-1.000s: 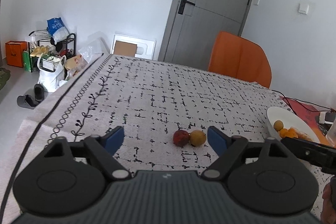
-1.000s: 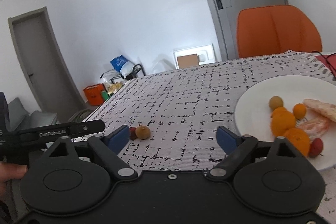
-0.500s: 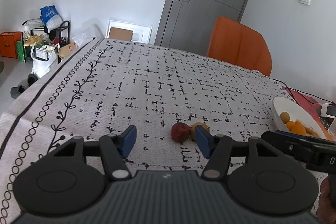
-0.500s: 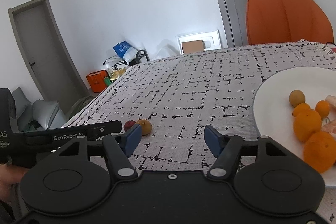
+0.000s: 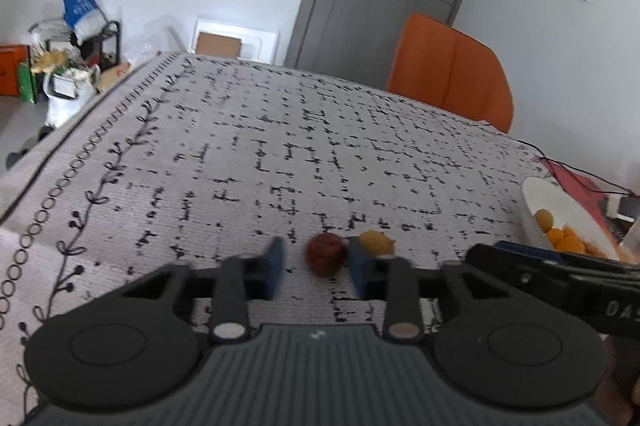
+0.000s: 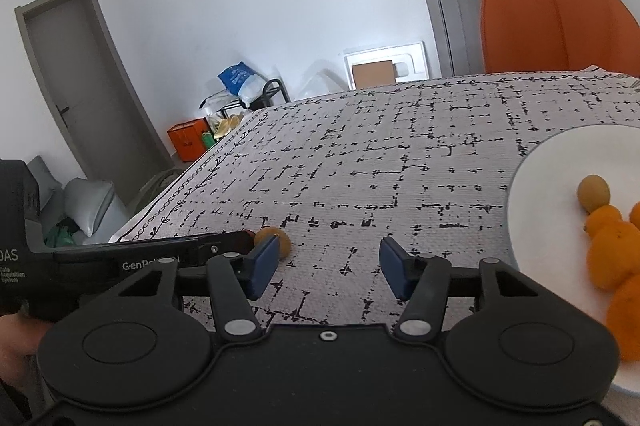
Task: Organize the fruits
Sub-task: 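Grasp the red fruit with the left tool while the right tool grasps the yellow fruit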
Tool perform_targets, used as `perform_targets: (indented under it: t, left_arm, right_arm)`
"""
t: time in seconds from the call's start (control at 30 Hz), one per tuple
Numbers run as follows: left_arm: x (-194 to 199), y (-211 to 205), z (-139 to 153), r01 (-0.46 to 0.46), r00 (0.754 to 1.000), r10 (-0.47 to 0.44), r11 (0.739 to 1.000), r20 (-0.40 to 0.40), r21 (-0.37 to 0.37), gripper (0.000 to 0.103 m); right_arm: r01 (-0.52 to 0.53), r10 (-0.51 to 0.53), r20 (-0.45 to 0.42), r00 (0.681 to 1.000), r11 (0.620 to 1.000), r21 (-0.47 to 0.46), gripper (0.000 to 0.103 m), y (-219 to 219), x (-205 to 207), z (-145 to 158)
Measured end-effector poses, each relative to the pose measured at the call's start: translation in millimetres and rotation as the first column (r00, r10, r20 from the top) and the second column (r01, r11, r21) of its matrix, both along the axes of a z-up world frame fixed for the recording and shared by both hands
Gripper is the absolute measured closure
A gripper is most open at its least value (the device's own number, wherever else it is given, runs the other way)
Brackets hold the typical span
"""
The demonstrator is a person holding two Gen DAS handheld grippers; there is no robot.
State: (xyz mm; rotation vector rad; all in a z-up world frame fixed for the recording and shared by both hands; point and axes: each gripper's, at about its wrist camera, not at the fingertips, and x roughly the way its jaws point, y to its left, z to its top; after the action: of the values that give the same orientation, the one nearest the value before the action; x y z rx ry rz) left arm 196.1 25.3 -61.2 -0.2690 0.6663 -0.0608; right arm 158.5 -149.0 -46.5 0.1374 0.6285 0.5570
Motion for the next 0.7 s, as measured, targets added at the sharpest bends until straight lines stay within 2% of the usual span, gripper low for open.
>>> perform_targets:
  t: [0.2,0.3,0.7]
  left_arm:
    - [-3.1,7.1,4.1,-0.021,1.000,0.021,1.000,0.002,0.003,0.082]
    - [-5.0,14.8,6.5,-0.039,0.999,0.039,0.999,0.003,0.003,0.082]
    - [-19.9,40.3,18.0,-0.097,0.995,0.097,0.995,0.024,0.001,0.082]
  right_arm:
    - [-0.027,0.027,-0.003,1.000,1.000,-0.005,0.048,12.0,6.6,1.5]
    - [-0.039,0.039,-0.013,0.999,0.999,-0.006,0.053,18.7,9.7,0.3]
    - [-0.075,0.075,-0.032,0.997,0.997,-0.023,0.053,47.9,17.3,-4.4]
